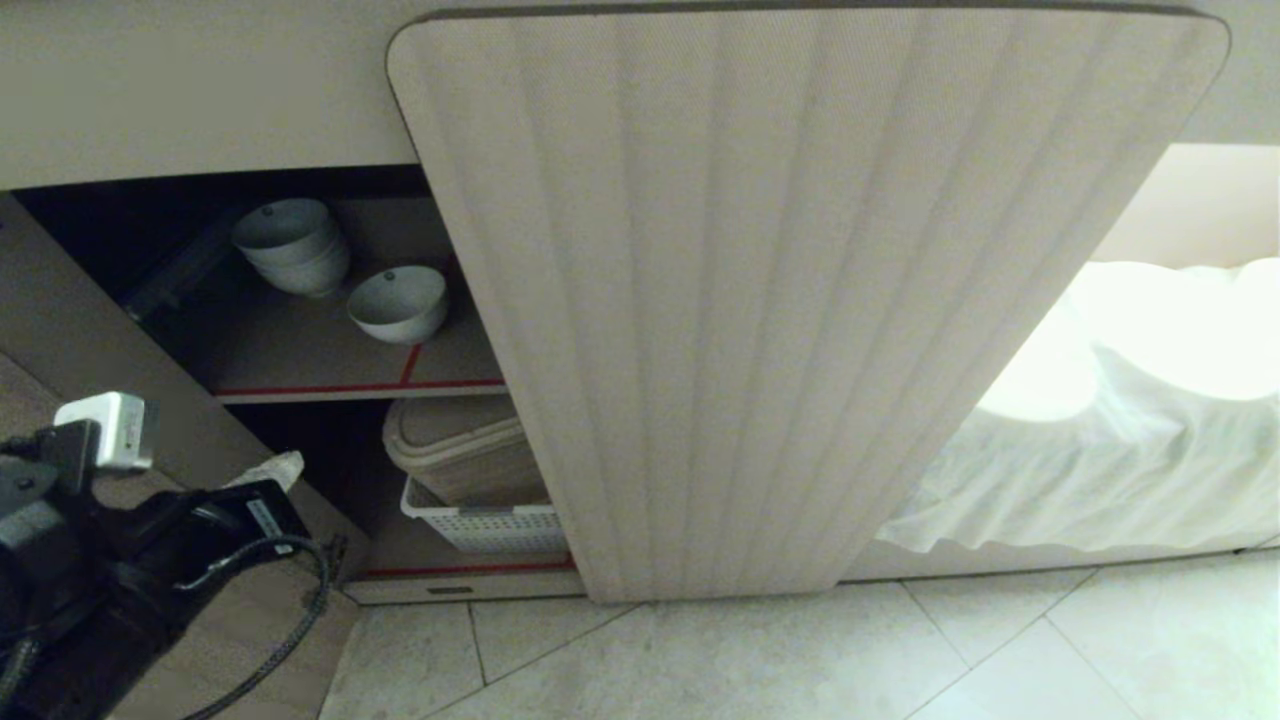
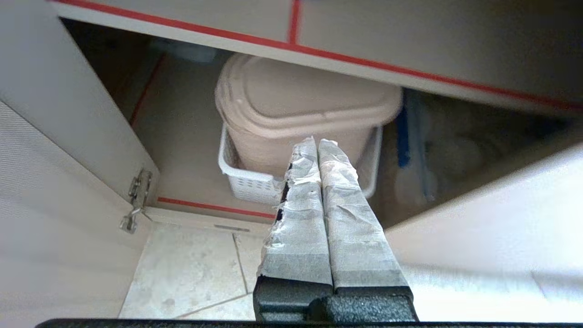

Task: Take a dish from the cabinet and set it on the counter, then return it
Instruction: Close the cabinet door

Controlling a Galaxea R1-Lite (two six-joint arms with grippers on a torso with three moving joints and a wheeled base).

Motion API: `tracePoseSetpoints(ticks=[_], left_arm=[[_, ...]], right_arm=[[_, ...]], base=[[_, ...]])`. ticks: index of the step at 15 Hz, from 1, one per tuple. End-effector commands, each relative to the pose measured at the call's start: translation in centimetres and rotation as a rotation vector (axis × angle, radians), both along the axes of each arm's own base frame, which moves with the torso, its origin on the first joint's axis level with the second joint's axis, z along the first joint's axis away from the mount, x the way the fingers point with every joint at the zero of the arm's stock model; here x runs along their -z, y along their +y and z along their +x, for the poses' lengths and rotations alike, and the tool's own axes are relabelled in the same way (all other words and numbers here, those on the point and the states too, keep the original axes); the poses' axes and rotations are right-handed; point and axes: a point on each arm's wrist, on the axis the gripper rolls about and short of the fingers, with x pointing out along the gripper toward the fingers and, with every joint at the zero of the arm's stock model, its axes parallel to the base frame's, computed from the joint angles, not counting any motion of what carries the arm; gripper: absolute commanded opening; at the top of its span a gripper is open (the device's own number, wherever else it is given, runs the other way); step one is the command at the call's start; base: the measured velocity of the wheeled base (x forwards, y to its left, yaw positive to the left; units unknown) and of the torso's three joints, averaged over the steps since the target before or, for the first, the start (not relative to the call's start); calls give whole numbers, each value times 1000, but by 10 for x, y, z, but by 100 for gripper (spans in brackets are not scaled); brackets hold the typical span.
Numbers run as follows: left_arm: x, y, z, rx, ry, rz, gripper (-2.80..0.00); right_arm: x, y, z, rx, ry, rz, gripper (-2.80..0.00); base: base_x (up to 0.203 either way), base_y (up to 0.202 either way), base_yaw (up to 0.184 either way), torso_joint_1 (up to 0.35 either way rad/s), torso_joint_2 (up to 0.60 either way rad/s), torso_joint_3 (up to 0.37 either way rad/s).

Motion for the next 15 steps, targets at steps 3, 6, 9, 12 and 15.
tracePoseSetpoints(ticks=[3,6,9,12,15], left_arm=[[2,4,-38,29,-43,31,-280],[2,6,-54,25,-65,36,-280],[-4,9,-69,27,-111,57,-280],[-2,15,-95,34,-112,82,-280],[4,21,-121,47,-115,85,-280]], right_arm=[[0,0,0,0,-1,0,-280],[0,0,0,-1,-1,1,-280],[0,0,0,0,-1,0,-280],[0,0,0,-1,-1,0,-280],[0,0,0,0,-1,0,-280]], base=[[0,0,0,0,0,0],[0,0,0,0,0,0],[0,0,0,0,0,0],[0,0,0,0,0,0],[0,0,0,0,0,0]])
